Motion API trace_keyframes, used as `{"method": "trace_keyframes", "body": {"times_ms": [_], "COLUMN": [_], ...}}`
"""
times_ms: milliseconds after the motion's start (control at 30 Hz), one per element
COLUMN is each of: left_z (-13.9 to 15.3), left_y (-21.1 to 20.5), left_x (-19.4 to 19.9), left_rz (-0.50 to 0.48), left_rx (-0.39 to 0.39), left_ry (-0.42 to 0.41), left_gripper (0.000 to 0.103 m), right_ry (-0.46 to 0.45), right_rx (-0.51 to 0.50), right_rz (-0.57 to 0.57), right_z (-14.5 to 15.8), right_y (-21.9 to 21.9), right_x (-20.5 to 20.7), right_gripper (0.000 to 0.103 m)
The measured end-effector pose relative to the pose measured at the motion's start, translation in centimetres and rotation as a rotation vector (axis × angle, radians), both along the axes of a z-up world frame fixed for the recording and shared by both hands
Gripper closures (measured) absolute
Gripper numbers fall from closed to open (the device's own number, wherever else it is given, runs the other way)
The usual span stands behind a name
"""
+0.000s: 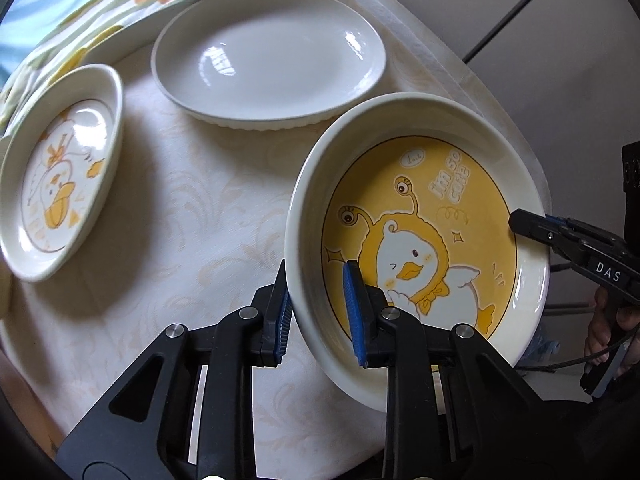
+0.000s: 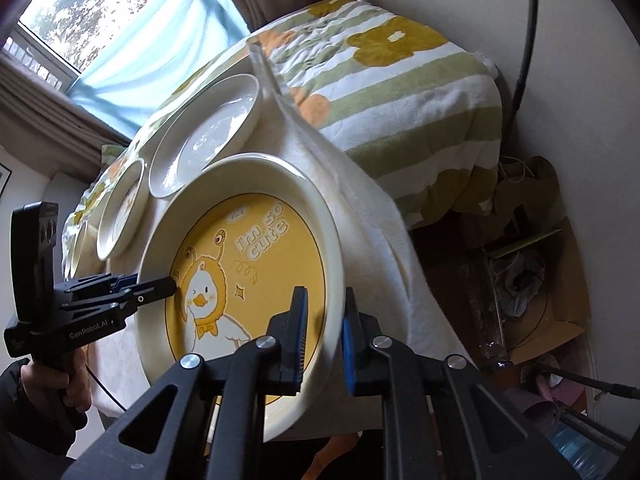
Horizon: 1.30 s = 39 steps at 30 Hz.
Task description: Organize plates and bowls
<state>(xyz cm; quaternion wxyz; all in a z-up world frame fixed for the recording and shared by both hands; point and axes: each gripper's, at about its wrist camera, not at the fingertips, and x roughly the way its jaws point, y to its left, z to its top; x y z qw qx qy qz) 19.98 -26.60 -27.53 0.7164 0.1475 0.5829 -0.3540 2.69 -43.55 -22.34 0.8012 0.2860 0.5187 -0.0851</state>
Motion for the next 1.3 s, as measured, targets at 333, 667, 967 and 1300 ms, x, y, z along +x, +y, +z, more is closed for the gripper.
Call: {"method": "trace_keyframes", "body": {"times_ms": [333,667,967,1300], "left_z": [4.9,7.5,4.7,0.2], "left_y": [6.6,17.8,29.0,35.3], "left_x": [-1.4,-2.5,-2.2,-2.3], "left_rz": [0.180,0.450,0.607,0.657], "left_rx": [-0.063,-0.057,-0.026,-0.023], "left_ry": [-0.074,-0.131,-0.098,-0.031], "left_gripper": [0.082,0.082,0.082,0.082], "right_ry": [-0.073,-0.113,-0.023,0.063], "right_rx": [0.000,0.042,0.090,0.078], "right_rz": [0.171,0.438,0.602,0.664], "right_z": [3.8,5.0,0.8,-3.0], "right_y": [2.6,11.0,21.4,28.2], "right_x": [3.1,8.8,12.7,13.6], "right_gripper": [0.089,0.089,0.089,0.089]}}
